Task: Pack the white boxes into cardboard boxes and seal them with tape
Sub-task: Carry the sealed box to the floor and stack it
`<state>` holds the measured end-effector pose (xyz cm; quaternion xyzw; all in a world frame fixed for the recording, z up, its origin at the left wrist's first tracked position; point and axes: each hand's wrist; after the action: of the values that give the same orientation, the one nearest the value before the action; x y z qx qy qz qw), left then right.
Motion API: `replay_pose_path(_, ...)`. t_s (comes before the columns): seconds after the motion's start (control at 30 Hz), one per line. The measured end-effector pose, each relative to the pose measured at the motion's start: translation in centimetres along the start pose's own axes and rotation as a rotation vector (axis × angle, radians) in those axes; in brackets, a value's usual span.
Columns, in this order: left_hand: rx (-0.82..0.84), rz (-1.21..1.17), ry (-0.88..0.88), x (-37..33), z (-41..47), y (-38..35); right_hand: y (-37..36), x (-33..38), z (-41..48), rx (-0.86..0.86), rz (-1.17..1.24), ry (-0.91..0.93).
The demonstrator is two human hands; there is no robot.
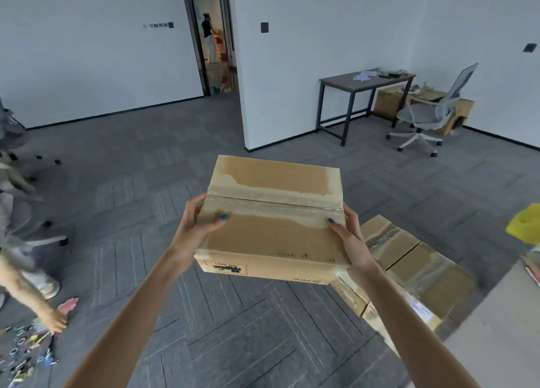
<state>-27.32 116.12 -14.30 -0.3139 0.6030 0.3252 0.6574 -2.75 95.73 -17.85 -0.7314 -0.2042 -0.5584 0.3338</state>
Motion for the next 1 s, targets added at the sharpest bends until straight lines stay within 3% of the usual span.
replay_pose_path(0.2, 0.117, 0.062, 0.022, 1.9, 16.2, 0.4, -2.8, -0.1, 11.1, -0.116, 0.058, -0.005)
replay_pose_path(0.4, 0.257, 0.095, 0.058, 5.5, 31.9, -4.0, -1.1, 0.2, 23.1, -0.249, 0.075, 0.018)
replay_pose_path(0.83, 0.633, 0.121, 0.119, 11.1, 60.5, -21.6, 7.3, 3.0, 42.7, -0.657, 0.105, 0.05)
replay_pose_path(1.0, 0.881, 0.142, 0.1, 13.3, 69.6, -30.6, 9.9, 3.2, 47.5, -0.866, 0.166, 0.091)
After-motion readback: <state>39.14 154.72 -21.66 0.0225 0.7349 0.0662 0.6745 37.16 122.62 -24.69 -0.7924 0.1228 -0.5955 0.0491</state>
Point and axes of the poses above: each hand's wrist, its own z-axis towards the middle knuckle, its own y-axis out of the back of the hand, x = y × z, and after that the axes turned 4 degrees about -y, right-handed
